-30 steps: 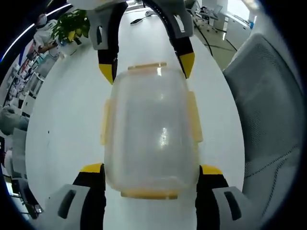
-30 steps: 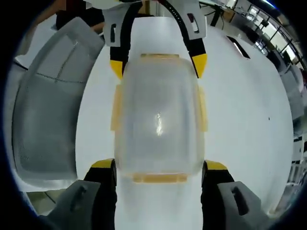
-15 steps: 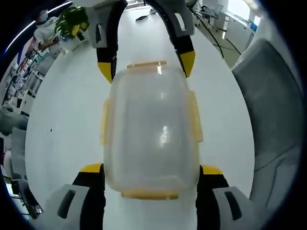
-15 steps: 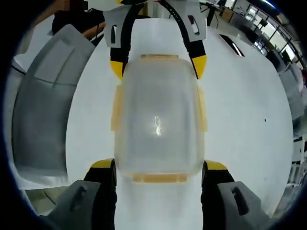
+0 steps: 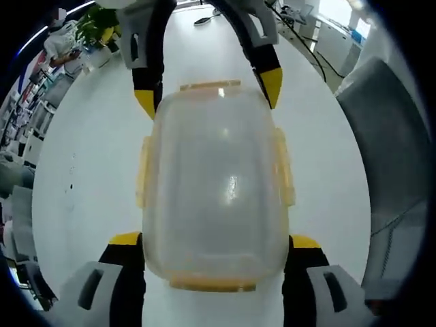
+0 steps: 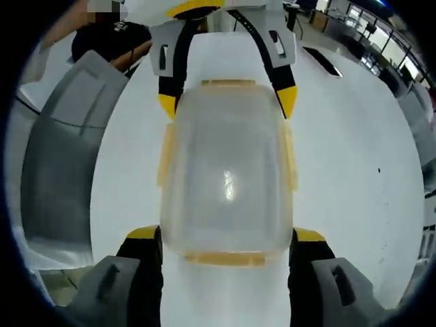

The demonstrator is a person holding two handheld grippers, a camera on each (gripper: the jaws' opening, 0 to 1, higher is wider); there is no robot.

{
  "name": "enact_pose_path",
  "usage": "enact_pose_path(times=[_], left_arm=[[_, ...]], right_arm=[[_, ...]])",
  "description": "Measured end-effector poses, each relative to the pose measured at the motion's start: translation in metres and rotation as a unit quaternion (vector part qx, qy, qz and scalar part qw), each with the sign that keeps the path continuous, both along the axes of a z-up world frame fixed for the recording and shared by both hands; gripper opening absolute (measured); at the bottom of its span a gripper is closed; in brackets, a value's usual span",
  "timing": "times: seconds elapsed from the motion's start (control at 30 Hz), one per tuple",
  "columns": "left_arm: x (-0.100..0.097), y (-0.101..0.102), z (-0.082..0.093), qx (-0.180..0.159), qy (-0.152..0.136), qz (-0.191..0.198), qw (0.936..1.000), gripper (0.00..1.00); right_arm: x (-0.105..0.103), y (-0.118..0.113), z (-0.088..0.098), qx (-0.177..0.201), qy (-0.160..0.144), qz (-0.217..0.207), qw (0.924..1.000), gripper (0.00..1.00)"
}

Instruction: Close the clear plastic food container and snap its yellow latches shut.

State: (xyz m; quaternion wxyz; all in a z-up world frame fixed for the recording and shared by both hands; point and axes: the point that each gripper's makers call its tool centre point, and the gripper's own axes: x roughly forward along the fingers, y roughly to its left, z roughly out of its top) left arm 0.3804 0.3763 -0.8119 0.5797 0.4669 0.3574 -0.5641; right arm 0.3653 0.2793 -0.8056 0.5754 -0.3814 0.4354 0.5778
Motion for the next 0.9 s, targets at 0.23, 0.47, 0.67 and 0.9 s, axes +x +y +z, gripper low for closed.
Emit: enact_pose_path(times=[0.23,0.47,0.67,0.9], left_arm=[[0.006,-0.002,0.0,-0.009,-0.001,0.005,0.9999,0.81],[0.009,-0.002,0.001,-0.014,-0.002,0.008,0.9999,0.81],[0.009,-0.003,0.001,-0.019,-0.006,0.017,0.9997,0.82],[0.01,-0.007,0.002,-0.039,-0.006,0.031,0.9987,0.82]], right_arm=[[0.004,0.001,-0.005,-0.013,-0.015,0.013,0.9997,0.77],[0.008,0.0,-0.005,-0.014,-0.019,0.015,0.9996,0.78],[0.009,-0.001,-0.006,-0.012,-0.028,0.024,0.9992,0.79],[0.014,-0.006,-0.013,-0.04,-0.067,0.046,0.9959,0.82]])
